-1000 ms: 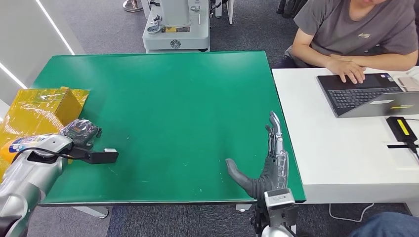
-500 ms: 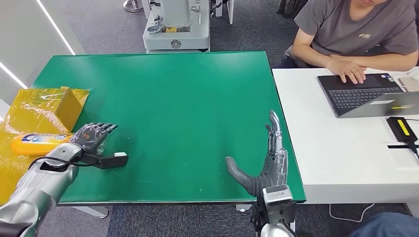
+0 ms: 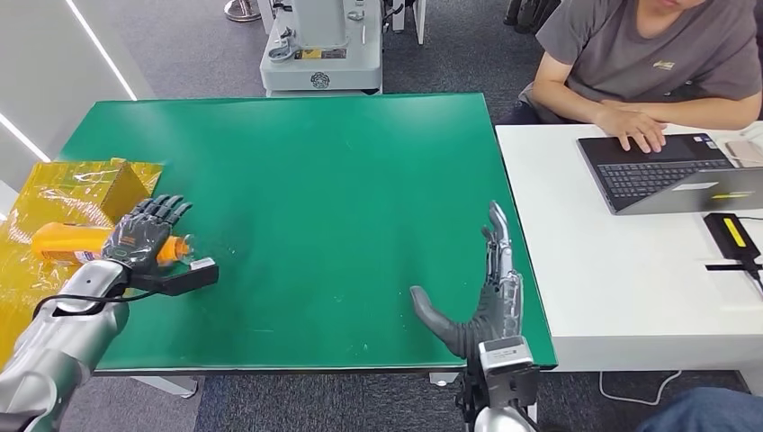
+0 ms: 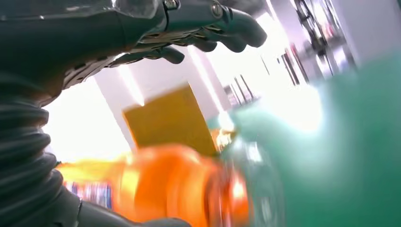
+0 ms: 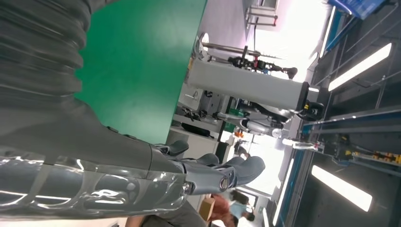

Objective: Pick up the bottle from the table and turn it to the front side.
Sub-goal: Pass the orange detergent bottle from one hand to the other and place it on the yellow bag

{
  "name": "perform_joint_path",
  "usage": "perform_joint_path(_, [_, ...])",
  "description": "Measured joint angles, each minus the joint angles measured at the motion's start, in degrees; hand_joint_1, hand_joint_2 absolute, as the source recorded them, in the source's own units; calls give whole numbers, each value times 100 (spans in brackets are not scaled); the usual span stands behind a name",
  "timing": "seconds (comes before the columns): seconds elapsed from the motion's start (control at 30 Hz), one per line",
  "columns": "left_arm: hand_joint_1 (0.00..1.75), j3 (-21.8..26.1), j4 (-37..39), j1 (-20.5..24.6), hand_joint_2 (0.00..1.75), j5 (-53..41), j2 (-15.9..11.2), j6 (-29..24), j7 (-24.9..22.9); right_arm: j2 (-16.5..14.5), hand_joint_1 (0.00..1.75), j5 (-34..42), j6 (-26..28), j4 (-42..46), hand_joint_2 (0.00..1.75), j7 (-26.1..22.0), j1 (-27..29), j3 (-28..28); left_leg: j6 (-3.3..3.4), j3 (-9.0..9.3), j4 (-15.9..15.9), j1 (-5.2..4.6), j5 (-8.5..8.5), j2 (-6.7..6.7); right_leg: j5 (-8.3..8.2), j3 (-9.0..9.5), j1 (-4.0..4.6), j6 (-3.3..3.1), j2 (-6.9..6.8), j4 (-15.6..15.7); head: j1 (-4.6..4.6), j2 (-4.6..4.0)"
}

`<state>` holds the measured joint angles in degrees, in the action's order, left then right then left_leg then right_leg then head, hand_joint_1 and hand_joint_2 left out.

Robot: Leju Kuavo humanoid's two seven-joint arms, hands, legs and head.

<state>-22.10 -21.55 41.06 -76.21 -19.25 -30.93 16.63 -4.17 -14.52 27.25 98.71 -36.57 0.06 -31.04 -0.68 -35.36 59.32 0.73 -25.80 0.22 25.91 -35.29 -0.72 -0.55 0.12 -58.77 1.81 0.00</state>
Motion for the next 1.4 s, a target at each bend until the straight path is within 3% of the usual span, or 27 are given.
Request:
perform_joint_path(0.13, [0,517,-469,-406,175,371,-63,-819,357,-15,0,2,-31,0,175,39,-3,0,0,0,0,-1,0,2,1,-1,-1,0,2,0,1,0])
perform_joint_path(0.27, [0,1339,-1442,-958,175,575,6,-897,959,-28,0,9,-51,-1,175,55,-11,0,0,1,0,-1,0,2,2,-3,-1,1,2,1,0,0])
perform_joint_path(0.4, [0,2497,-2413,-1360,175,1022,346,-914,1960,-33,0,15,-46,-8,175,56,-53,-2,0,1,0,-1,0,4,1,-2,-1,1,3,2,0,0])
perform_joint_path(0.47, [0,2899,-2843,-1495,175,1703,512,-914,2166,-33,0,19,-25,-10,175,60,-77,-4,0,2,1,-1,0,5,1,-2,-1,0,4,2,1,0])
perform_joint_path(0.53, [0,3048,-3306,-1610,175,3045,646,-915,2240,-33,0,40,9,-19,175,59,-105,-10,0,2,2,-1,0,2,0,-2,-1,0,1,2,0,0])
perform_joint_path(0.63, [0,2919,-3947,-1680,175,5170,790,-897,2252,-33,0,99,36,-55,175,41,-160,-25,0,2,2,0,1,-8,0,1,0,0,-12,2,1,0])
perform_joint_path(0.73, [0,2631,-4511,-1703,175,6366,927,-734,2258,-33,0,161,29,-108,175,9,-229,-37,1,1,2,0,3,-18,0,7,-1,0,-24,2,-1,0])
perform_joint_path(0.83, [0,2348,-4946,-1718,175,6907,1072,-428,2258,-33,0,196,27,-163,175,-4,-283,-50,1,3,3,-1,3,-17,-1,8,-1,1,-21,3,-1,0])
perform_joint_path(1.0, [0,1904,-5262,-1723,175,7948,1625,918,2258,-33,0,243,34,-286,175,-13,-453,-105,3,3,6,-4,4,-28,-2,14,-4,4,-35,5,-1,0])
perform_joint_path(1.23, [0,1331,-5208,-1720,175,9265,2148,1722,2223,-33,0,226,16,-464,175,6,-607,-157,3,5,7,-4,3,-19,-7,11,-4,2,-22,6,1,0])
perform_joint_path(1.4, [0,913,-5447,-1961,175,9601,2466,1798,2258,-33,0,224,-110,-578,175,99,-694,-199,3,4,5,-3,2,-17,-6,11,-3,2,-20,5,0,0])
